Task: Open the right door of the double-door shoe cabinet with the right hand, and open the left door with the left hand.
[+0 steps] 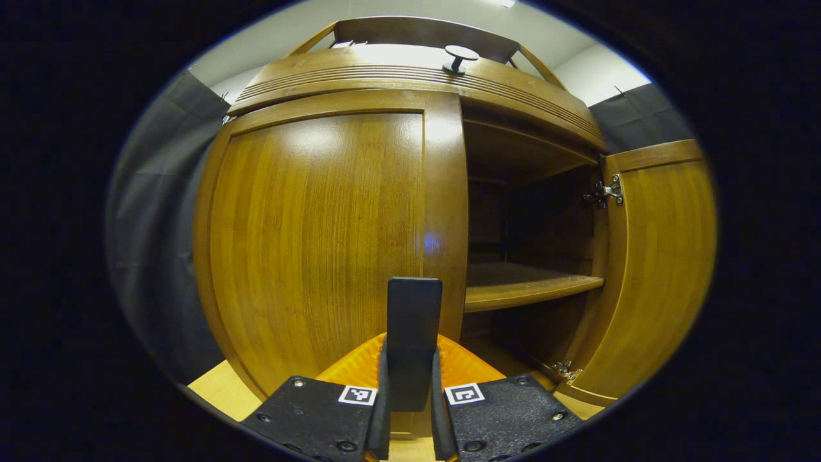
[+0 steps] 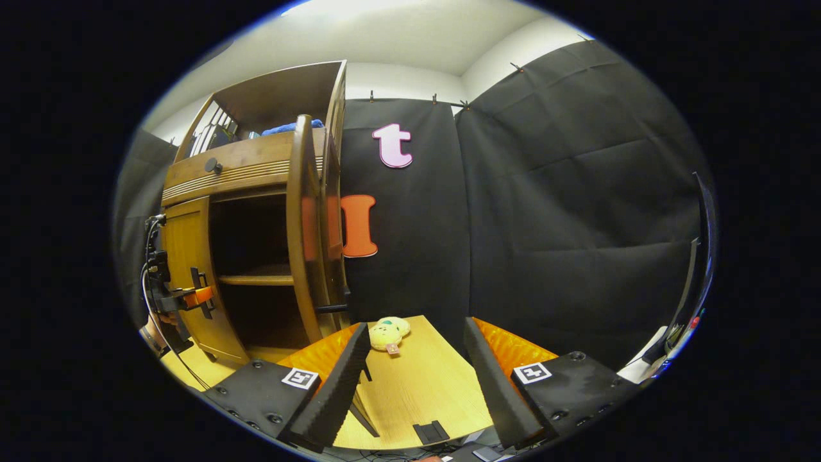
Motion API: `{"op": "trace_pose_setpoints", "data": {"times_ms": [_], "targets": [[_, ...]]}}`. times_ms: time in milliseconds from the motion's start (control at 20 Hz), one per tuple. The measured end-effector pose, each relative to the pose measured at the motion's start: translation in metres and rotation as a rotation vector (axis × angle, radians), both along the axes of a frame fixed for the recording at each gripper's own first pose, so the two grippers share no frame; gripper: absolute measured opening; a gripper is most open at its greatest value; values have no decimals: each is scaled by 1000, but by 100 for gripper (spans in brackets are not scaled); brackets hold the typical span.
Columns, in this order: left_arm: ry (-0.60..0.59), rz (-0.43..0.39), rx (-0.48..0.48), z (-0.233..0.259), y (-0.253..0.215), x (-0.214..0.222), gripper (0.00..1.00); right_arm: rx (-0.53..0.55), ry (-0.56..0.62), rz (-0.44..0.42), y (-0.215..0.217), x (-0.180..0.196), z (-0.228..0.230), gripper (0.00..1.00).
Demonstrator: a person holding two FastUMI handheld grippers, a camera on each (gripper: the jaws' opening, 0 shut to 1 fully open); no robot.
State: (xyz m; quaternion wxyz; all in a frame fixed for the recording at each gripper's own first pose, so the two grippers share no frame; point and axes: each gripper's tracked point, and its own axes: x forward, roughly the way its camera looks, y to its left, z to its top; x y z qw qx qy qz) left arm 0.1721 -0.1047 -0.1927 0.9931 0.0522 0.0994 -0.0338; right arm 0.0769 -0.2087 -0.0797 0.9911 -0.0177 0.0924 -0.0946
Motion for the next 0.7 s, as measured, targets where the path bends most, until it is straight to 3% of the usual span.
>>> {"op": "trace_pose_setpoints", "data": {"times_ms": [50, 350, 700], "targets": [[-1, -4, 1, 2, 1, -4, 26, -6, -7, -9, 3, -3, 3, 95], [8, -11, -9, 15, 15, -45, 22, -2, -29, -22, 37, -17, 9, 92], [9, -17, -32, 33, 45, -95, 22, 10, -37, -5, 79, -22, 5, 95]]}}
